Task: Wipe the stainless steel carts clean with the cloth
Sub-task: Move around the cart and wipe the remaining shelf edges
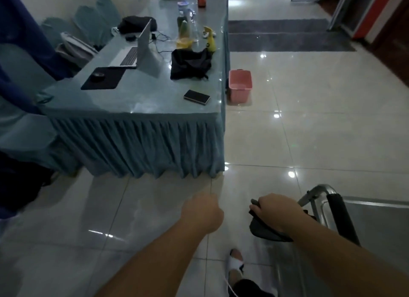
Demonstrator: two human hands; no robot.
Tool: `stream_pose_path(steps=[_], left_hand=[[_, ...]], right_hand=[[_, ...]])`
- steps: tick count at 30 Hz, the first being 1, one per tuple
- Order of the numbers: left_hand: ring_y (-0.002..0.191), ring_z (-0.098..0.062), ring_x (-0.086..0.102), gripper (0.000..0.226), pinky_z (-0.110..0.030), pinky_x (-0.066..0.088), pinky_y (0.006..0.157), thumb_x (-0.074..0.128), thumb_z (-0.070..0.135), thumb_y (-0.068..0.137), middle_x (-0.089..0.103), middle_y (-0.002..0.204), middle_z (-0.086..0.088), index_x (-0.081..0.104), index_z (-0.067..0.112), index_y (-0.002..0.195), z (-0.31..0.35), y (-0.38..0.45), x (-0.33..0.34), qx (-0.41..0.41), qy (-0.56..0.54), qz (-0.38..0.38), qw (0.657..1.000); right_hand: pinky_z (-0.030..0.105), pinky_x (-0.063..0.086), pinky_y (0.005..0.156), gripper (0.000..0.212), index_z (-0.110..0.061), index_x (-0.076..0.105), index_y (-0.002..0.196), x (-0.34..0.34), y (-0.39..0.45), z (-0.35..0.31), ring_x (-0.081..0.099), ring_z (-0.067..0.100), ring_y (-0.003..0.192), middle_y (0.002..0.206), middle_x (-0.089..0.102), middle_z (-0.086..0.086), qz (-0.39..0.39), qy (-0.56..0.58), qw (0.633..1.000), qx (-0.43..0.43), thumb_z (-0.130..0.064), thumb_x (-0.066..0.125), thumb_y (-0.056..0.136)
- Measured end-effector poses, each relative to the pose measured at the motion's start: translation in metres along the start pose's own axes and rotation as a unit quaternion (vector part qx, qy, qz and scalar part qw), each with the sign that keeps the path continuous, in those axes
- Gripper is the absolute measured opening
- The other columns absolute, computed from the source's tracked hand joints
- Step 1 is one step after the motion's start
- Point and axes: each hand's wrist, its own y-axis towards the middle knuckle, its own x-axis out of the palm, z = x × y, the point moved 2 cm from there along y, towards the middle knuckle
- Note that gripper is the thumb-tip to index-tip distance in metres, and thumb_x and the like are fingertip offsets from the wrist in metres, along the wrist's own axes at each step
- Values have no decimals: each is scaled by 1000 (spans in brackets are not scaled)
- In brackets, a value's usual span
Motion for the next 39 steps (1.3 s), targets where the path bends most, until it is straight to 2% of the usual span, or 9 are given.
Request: stream_pose_path(steps=[3, 7, 12, 16, 20, 27, 30, 34, 39], left_hand=[[128, -29, 56, 39, -37, 45, 103, 43, 31, 106, 57, 144, -8, 54, 16, 140, 14, 43, -24, 20, 16, 2, 1000], [116, -29, 60, 29, -35, 38, 85, 43, 32, 107, 61, 131, -8, 56, 16, 127, 41, 114, -68, 29, 80, 41, 996], [114, -27, 61, 32, -39, 41, 87, 40, 37, 108, 62, 130, -6, 56, 19, 130, 100, 197, -119, 32, 90, 56, 994], [116, -26, 60, 34, -39, 42, 88, 44, 38, 105, 61, 133, -3, 57, 22, 131, 150, 259, -154, 52, 80, 37, 995], [115, -28, 61, 33, -39, 43, 84, 50, 33, 100, 62, 132, -5, 55, 19, 130, 197, 326, -181, 75, 118, 11, 990], [122, -27, 58, 44, -41, 46, 97, 45, 43, 102, 58, 138, -3, 54, 22, 139, 293, 456, -215, 165, 180, -13, 970], [121, -30, 58, 44, -44, 46, 101, 44, 43, 103, 58, 137, -5, 54, 20, 139, 343, 515, -233, 218, 216, -26, 951], [119, -31, 60, 42, -40, 44, 96, 45, 39, 105, 60, 135, -6, 54, 17, 140, 423, 587, -260, 314, 273, -21, 909], [115, -28, 60, 39, -37, 40, 88, 45, 36, 105, 60, 132, -5, 55, 17, 137, 520, 636, -265, 407, 319, -54, 854]], right_hand=[[37, 49, 74, 46, -15, 64, 109, -10, 45, 26, 64, 27, 94, 104, 67, 7, -3, -22, 1000, -18, -49, 34, 110], [36, 43, 72, 48, -15, 65, 114, -46, 115, 60, 64, 27, 93, 104, 67, 7, 11, -23, 999, -42, -50, 32, 109], [37, 44, 68, 50, -21, 59, 89, -116, 174, 118, 54, 23, 74, 80, 55, -1, 41, 40, 998, -14, -59, 32, 105], [37, 49, 70, 49, -18, 61, 94, -160, 213, 184, 53, 24, 75, 86, 60, 2, 54, 26, 998, 0, -55, 33, 108], [37, 46, 71, 44, -15, 64, 123, -179, 240, 255, 64, 28, 93, 108, 67, 9, 59, 25, 998, 14, -46, 34, 111], [34, 45, 73, 51, -12, 66, 104, -195, 285, 377, 65, 25, 96, 104, 70, 8, 62, 86, 983, 150, -50, 33, 110], [34, 46, 74, 48, -14, 66, 115, -194, 306, 428, 64, 26, 100, 111, 68, 7, 47, 100, 974, 200, -47, 31, 110], [38, 51, 73, 41, -12, 61, 114, -200, 322, 484, 64, 27, 92, 105, 67, 10, 42, 182, 934, 305, -44, 36, 109], [39, 52, 81, 50, -17, 64, 101, -187, 319, 530, 60, 22, 86, 93, 63, 5, 37, 339, 839, 423, -56, 34, 106]])
